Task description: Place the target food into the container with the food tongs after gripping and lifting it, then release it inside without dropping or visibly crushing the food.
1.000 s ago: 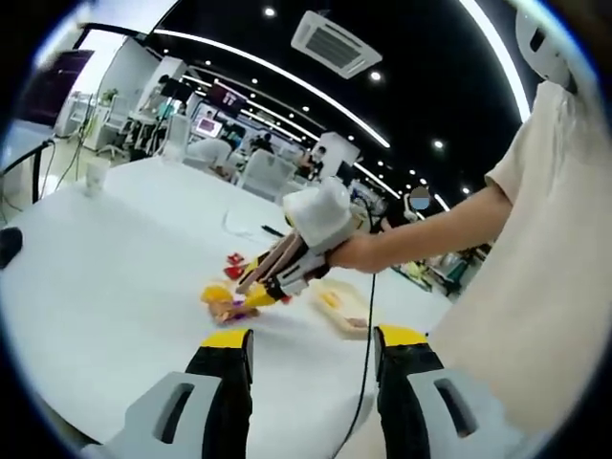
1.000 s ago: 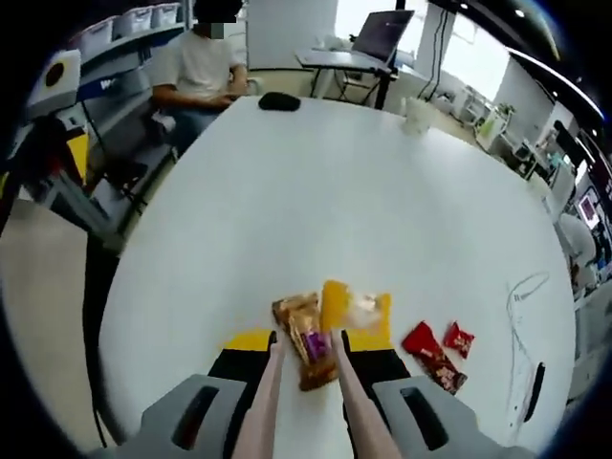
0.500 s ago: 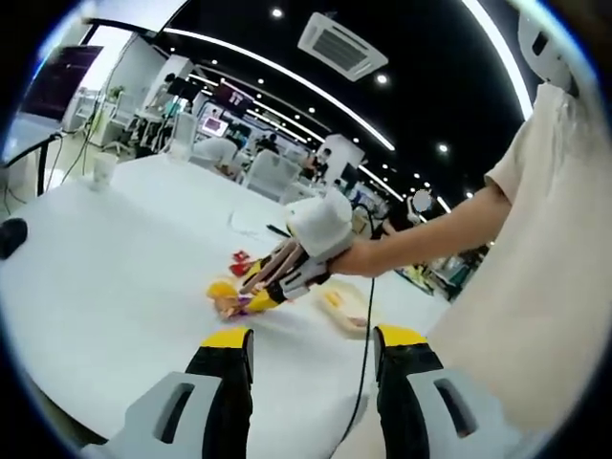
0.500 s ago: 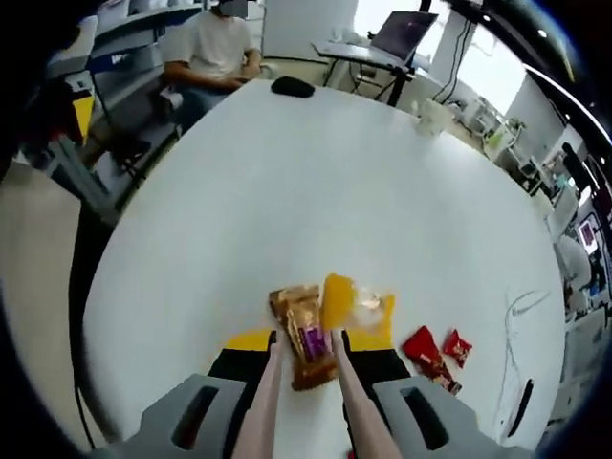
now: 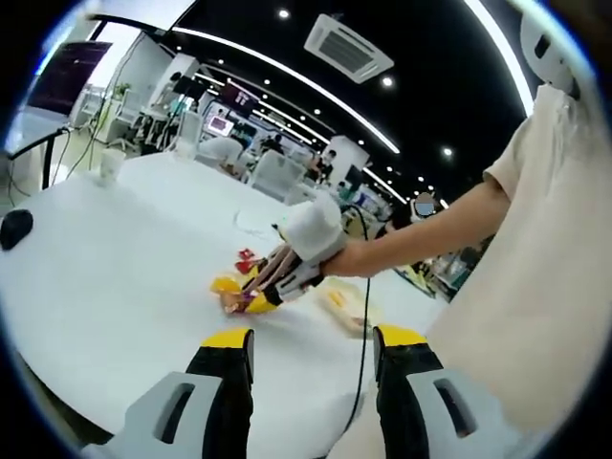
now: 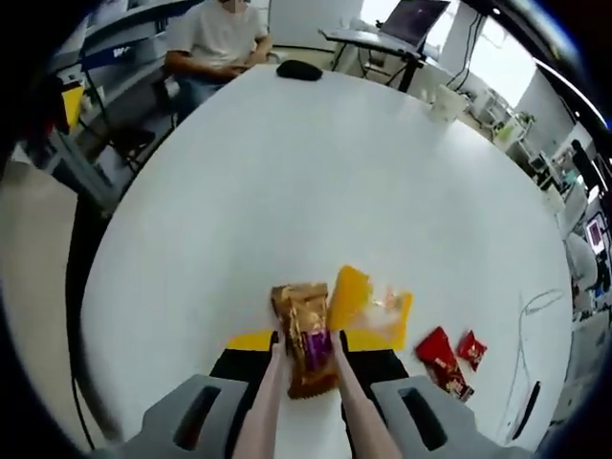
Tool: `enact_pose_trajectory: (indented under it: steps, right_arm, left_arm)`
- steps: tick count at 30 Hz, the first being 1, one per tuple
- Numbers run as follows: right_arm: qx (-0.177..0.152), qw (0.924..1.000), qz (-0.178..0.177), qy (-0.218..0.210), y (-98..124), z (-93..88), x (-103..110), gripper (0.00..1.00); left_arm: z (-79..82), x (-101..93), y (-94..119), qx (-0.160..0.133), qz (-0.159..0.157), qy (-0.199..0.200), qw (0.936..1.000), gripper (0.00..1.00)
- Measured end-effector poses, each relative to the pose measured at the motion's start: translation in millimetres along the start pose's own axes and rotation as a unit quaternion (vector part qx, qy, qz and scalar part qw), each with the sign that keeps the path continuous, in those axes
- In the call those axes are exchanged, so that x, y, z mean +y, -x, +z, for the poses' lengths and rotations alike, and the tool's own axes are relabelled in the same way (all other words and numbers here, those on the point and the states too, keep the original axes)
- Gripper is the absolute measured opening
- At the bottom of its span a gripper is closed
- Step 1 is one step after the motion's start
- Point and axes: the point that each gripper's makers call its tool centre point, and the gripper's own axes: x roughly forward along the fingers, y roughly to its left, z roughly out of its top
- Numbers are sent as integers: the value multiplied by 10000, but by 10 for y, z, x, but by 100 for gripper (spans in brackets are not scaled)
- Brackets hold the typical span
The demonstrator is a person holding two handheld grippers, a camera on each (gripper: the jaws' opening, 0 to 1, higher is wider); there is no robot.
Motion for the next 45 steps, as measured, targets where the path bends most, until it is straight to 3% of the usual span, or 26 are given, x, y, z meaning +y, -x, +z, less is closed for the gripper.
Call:
enact_pose_trajectory:
  steps: [9,20,29,38,45]
  right_arm:
    - [-50,9992,16,-398,-11,-37,-40,21]
    - [-610,9939,-117,-916,209,107,-57,21]
    - [-1209,9788,-280,-1628,553,151,-114,21]
    - [-1377,9752,-546,-1647,917,39,-101,21]
    - [-1555,9666,-877,-1840,1242,-75,-193,21]
  left_arm:
    - [10,9,1,33,-23,-27,10000,49]
    - [61,12,13,71,-39,-113,9999,49]
    - [108,-99,-77,132,-202,-262,9994,49]
    - [121,-285,-215,229,-515,-430,9975,49]
    - [98,-418,-301,302,-719,-537,9955,49]
